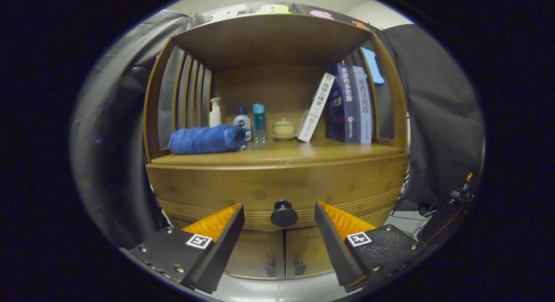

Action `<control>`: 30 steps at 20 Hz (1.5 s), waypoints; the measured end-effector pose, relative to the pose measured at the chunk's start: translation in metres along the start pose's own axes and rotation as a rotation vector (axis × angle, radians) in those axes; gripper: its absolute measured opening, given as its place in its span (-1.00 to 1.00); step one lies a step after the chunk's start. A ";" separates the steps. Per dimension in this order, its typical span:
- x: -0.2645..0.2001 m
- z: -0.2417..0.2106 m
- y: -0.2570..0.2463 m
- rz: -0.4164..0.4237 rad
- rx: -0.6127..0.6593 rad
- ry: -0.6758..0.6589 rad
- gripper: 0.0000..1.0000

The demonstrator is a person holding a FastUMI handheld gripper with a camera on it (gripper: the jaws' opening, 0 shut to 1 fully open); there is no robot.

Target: Pull open the drawer, take out the items inside it, and place them on the countertop above the cabinet.

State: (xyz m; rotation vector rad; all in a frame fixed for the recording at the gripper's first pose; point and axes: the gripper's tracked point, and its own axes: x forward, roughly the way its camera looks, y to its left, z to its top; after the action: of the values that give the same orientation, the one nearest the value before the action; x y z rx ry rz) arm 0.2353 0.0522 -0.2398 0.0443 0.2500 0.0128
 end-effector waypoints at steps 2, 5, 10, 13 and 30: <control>0.009 -0.003 0.007 0.014 -0.013 0.003 0.81; 0.017 -0.006 0.011 0.000 -0.047 0.001 0.80; 0.019 -0.009 0.007 -0.006 -0.052 0.002 0.54; 0.019 -0.007 0.007 -0.001 -0.038 0.000 0.54; 0.037 -0.020 -0.012 -0.051 -0.062 0.047 0.21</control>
State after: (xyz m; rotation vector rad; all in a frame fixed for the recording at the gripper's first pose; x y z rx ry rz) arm 0.2662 0.0419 -0.2689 -0.0236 0.2974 -0.0288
